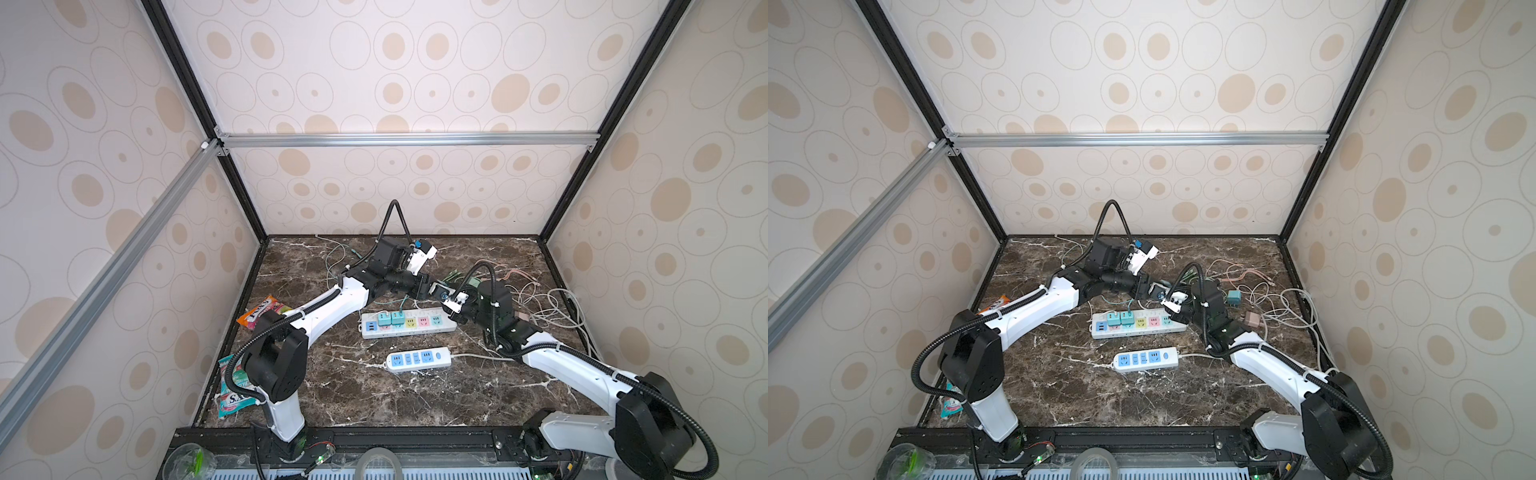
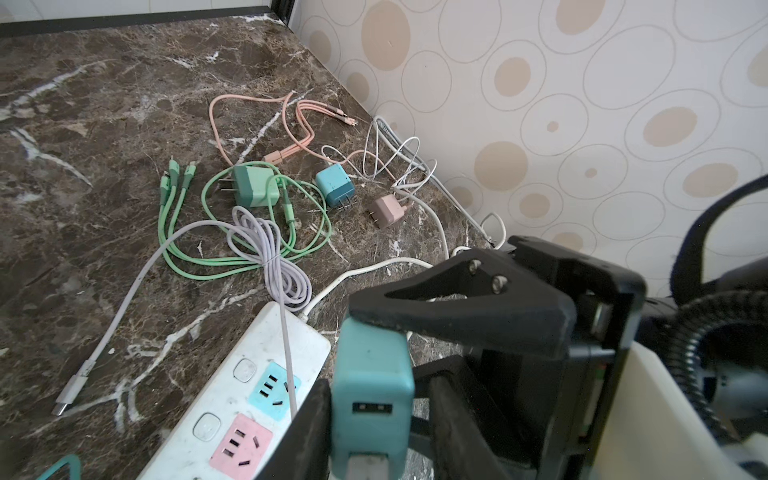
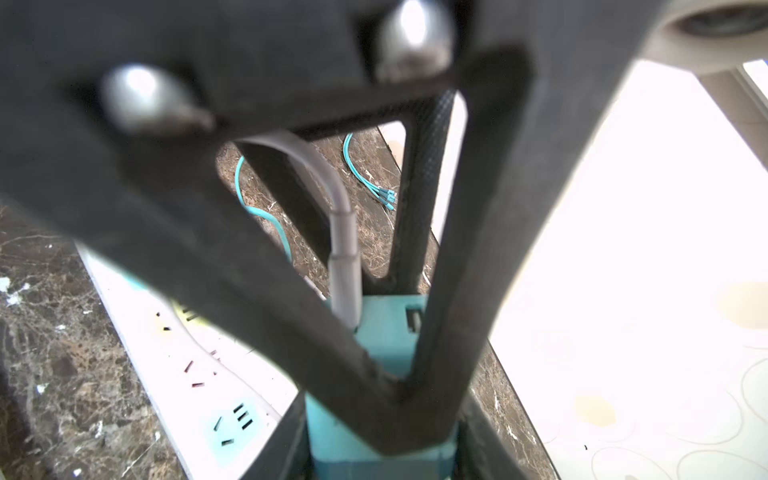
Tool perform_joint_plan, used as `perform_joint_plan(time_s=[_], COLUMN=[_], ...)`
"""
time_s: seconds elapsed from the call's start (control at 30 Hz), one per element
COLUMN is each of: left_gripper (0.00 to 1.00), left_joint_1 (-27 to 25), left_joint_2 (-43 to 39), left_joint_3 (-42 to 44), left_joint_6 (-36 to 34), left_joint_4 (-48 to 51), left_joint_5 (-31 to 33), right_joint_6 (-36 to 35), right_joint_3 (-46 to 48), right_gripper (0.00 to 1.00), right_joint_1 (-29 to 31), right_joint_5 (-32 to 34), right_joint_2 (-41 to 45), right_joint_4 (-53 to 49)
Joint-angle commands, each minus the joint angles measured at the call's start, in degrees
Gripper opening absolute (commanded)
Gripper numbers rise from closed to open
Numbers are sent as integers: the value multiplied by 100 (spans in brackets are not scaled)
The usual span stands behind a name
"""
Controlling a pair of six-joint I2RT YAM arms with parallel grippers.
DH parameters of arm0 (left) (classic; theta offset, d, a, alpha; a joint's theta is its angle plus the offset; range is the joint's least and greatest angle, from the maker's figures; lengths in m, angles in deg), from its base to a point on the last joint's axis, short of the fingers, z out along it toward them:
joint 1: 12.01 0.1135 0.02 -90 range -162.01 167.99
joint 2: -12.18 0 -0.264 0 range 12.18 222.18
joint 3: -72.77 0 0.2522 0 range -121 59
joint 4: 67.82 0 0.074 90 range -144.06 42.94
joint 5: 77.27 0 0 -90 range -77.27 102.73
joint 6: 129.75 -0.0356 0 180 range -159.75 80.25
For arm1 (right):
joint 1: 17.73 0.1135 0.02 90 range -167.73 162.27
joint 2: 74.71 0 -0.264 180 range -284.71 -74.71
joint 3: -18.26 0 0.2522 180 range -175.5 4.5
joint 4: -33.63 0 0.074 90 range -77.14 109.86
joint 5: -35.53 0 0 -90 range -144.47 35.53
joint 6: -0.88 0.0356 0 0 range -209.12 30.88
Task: Insert the plug
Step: 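Grasp the teal charger with the left gripper beside the right gripper, then open and withdraw the right gripper while the left gripper holds the charger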
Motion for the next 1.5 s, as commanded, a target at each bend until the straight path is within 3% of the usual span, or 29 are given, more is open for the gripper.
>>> perform_joint_plan(time_s=[0.0,0.1,0.23,0.4,0.57,0.63,0.8,0.83,0.87,1.03,1.17,1.33,1.47], left_gripper=[28,22,34,31,7,0,0,0,0,0,0,0,0], left_joint_1=[-31,-35,-32,-34,-35,-36,-20,-13,5,28,25,24,32], left_joint_2=[55,75,112,231,200,147,-70,-131,-210,-405,-392,-368,-326], left_joint_3=[-137,-118,-128,-206,-198,-170,-146,-132,-104,-56,-66,-58,-84], left_joint_6=[20,34,11,27,-27,-17,-136,-145,-152,-182,-189,-149,-116], left_joint_4=[-180,-210,-171,-157,-221,-279,-242,-272,-329,-478,-460,-469,-393], left_joint_5=[-178,-252,-227,-300,-383,-295,388,468,537,568,550,423,340], right_joint_6=[122,223,274,266,250,347,1795,2154,2575,4696,6082,6523,6648], right_joint_3=[-199,-220,-234,-245,-243,-250,-497,-504,-513,-754,-1266,-2211,-2594], right_gripper=[43,43,44,44,44,49,74,95,98,98,97,90,85], right_joint_1=[55,55,56,63,63,61,-126,-241,-405,-1416,-1940,-1993,-1993], right_joint_5=[40,89,33,-27,-72,-54,170,174,136,-500,-100,230,-425], right_joint_2=[-51,-69,-70,-78,-82,-78,80,118,182,153,-461,-1606,-2313], right_joint_4=[178,178,163,195,171,111,-494,-579,-707,-1615,-2724,-4035,-4027])
